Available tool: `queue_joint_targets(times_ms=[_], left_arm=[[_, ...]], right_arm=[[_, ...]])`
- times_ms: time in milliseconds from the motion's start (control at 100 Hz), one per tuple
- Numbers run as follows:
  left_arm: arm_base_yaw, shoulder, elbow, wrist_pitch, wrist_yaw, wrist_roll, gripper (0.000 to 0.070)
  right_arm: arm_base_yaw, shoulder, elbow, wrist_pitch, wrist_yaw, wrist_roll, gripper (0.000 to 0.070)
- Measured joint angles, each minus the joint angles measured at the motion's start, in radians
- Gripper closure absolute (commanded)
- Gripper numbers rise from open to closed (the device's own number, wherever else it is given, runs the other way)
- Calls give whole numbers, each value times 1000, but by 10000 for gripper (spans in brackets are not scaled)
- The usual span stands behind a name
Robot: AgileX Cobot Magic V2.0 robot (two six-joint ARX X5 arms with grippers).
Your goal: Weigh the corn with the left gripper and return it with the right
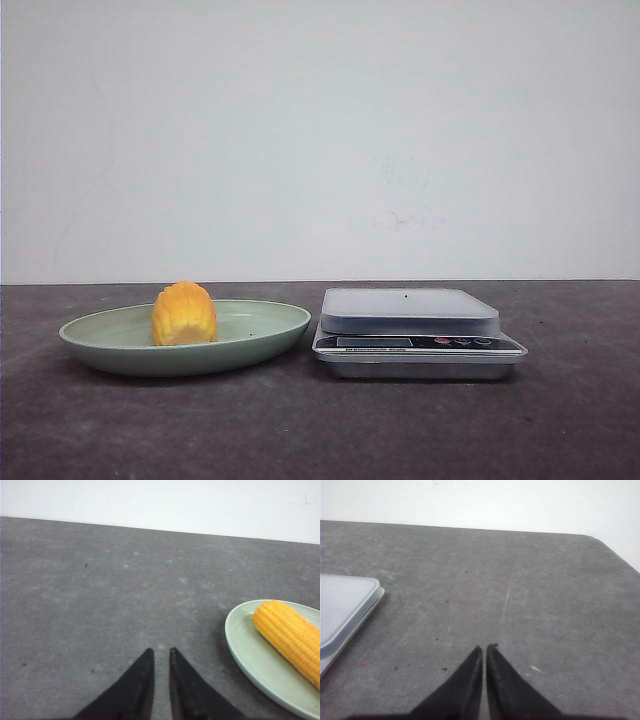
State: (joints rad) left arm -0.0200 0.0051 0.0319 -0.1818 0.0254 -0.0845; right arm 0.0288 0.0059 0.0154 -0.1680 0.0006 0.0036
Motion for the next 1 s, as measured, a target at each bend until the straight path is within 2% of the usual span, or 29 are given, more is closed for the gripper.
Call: queue_joint_targets(times_ms=[840,1000], left_arm=[[0,0,0,27,0,-3,684],[0,0,0,32,0,-8,688]], right_arm=[[0,0,0,2,-9,6,693],[0,0,0,-3,-25,66,694]])
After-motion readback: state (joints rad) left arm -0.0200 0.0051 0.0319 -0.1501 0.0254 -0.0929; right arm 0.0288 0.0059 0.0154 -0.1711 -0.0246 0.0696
